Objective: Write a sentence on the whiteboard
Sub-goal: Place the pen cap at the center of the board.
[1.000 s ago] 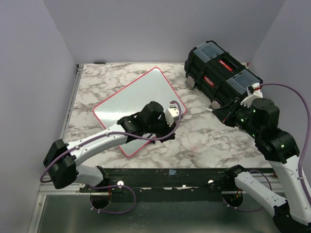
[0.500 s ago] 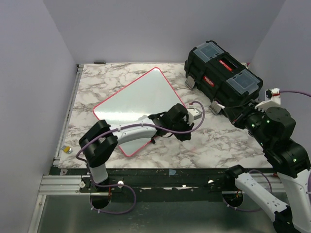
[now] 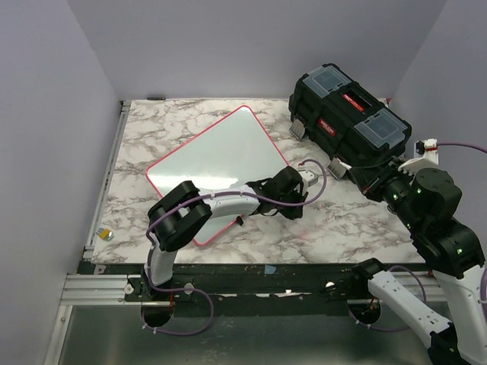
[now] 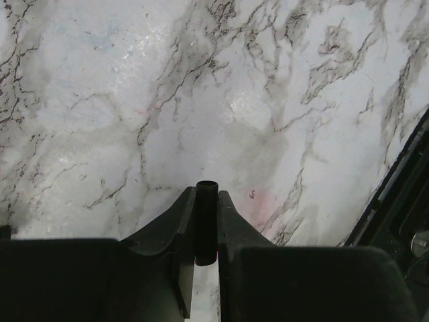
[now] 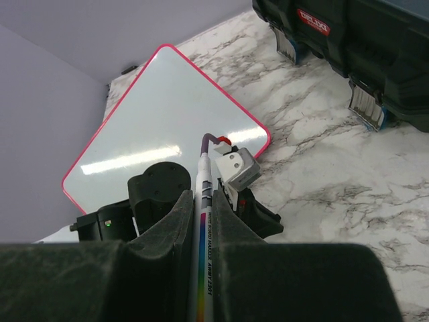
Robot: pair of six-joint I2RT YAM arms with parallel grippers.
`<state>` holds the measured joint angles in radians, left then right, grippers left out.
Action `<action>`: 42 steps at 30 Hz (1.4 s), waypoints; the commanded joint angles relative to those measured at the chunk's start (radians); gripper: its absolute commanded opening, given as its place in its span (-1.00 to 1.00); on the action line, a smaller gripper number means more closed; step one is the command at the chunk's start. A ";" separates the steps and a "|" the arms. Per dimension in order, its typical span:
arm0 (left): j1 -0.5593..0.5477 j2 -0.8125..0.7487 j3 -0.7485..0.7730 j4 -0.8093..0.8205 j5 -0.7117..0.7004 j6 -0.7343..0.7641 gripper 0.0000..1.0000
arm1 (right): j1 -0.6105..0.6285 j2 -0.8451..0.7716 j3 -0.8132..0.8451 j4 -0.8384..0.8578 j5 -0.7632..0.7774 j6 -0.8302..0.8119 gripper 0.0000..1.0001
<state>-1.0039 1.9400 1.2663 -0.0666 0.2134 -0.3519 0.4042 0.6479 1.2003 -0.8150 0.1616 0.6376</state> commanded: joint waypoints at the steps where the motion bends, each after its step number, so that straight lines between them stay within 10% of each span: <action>1: -0.004 0.036 0.027 0.055 -0.051 -0.032 -1.00 | -0.001 -0.006 -0.019 0.027 0.000 -0.004 -0.99; 24: -0.004 0.050 -0.022 0.142 -0.054 -0.054 -0.44 | -0.001 -0.022 -0.016 -0.005 0.000 0.007 -0.99; 42: 0.013 -0.266 -0.159 0.136 -0.072 0.080 -0.14 | -0.001 -0.012 0.024 -0.033 0.004 0.019 -0.99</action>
<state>-1.0035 1.8023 1.1358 0.0795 0.1680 -0.3405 0.4042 0.6296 1.1927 -0.8249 0.1612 0.6548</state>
